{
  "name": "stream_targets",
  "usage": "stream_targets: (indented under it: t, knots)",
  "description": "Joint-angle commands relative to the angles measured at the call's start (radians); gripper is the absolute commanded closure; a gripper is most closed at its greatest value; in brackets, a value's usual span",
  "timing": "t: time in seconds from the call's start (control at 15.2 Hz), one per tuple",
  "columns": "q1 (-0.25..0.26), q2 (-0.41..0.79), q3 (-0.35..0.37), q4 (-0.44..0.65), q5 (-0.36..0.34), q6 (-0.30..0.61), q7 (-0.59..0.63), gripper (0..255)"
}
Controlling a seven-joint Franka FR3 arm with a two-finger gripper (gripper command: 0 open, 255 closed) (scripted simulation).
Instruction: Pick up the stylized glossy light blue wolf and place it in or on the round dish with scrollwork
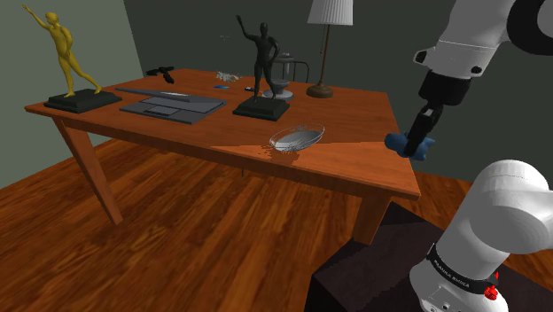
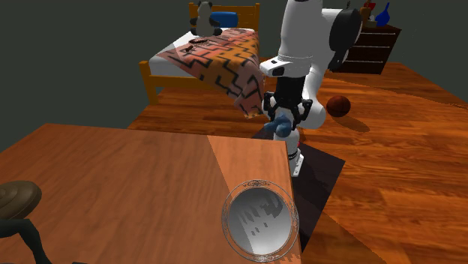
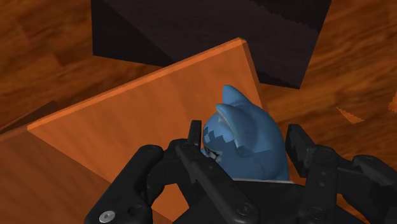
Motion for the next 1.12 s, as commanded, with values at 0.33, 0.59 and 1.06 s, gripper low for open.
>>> stream_targets:
  t: [0.33, 0.59, 1.06]
  knots:
    - [-0.004, 0.053, -0.009, 0.116, -0.008, -0.064, -0.001, 255]
    - [-0.005, 0.086, -0.011, 0.185, -0.01, -0.099, 0.0, 255]
    - [-0.009, 0.263, 0.021, 0.283, 0.011, -0.019, 0.02, 255]
